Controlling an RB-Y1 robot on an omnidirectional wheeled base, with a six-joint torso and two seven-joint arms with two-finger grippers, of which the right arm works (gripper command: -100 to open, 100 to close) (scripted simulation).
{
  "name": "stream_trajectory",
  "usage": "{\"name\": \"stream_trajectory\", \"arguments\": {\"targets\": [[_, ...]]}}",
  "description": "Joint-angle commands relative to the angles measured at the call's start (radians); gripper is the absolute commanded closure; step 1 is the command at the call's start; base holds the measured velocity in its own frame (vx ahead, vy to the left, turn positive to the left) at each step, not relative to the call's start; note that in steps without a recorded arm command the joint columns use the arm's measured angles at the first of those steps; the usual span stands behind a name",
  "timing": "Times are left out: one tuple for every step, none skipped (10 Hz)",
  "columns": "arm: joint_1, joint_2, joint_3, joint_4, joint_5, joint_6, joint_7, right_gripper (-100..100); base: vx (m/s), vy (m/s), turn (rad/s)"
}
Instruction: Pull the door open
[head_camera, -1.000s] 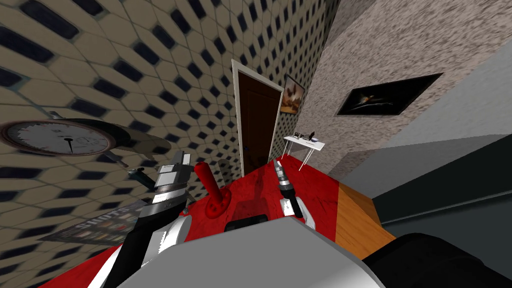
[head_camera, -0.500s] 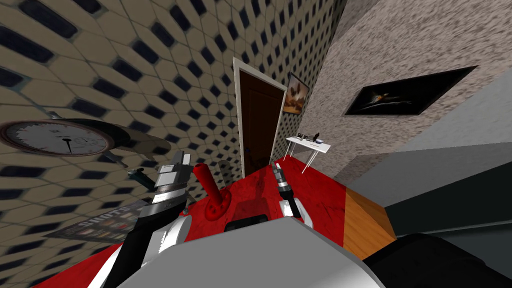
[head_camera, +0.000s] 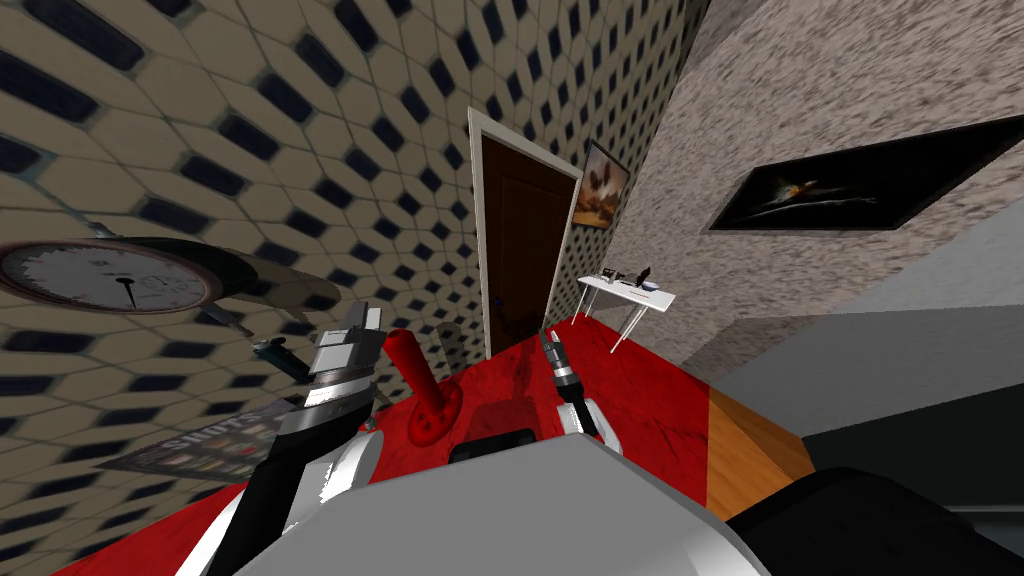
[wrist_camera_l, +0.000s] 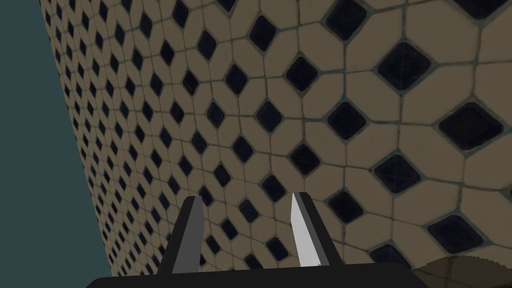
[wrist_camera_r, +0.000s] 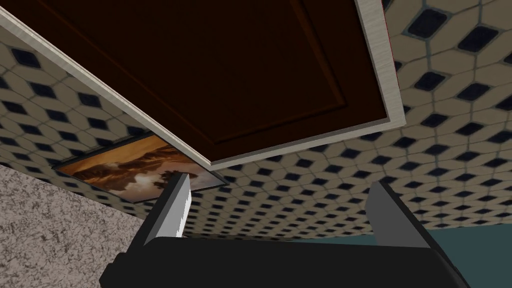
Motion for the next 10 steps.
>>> {"name": "stream_trajectory", "arguments": {"targets": [[-0.010, 0.001, 0.001, 0.033, 0.007, -0.005, 0.035, -100, 0.072, -0.016, 0.070], [-0.014, 0.001, 0.002, 0.052, 0.011, -0.008, 0.055, -100, 0.081, -0.017, 0.062], [-0.018, 0.002, 0.002, 0.072, 0.015, -0.012, 0.075, -100, 0.089, -0.036, 0.079], [-0.022, 0.003, 0.003, 0.091, 0.019, -0.016, 0.095, -100, 0.082, -0.041, 0.065], [-0.026, 0.003, 0.004, 0.111, 0.023, -0.019, 0.115, -100, 0.080, -0.041, 0.063], [-0.030, 0.004, 0.004, 0.130, 0.027, -0.023, 0.135, -100, 0.082, -0.039, 0.073], [-0.034, 0.005, 0.005, 0.149, 0.031, -0.026, 0.155, -100, 0.080, -0.037, 0.076], [-0.038, 0.007, 0.006, 0.168, 0.034, -0.030, 0.174, -100, 0.082, -0.038, 0.065], [-0.042, 0.008, 0.006, 0.187, 0.038, -0.034, 0.194, -100, 0.075, -0.022, 0.055], [-0.045, 0.009, 0.007, 0.206, 0.042, -0.037, 0.213, -100, 0.072, -0.027, 0.064]]}}
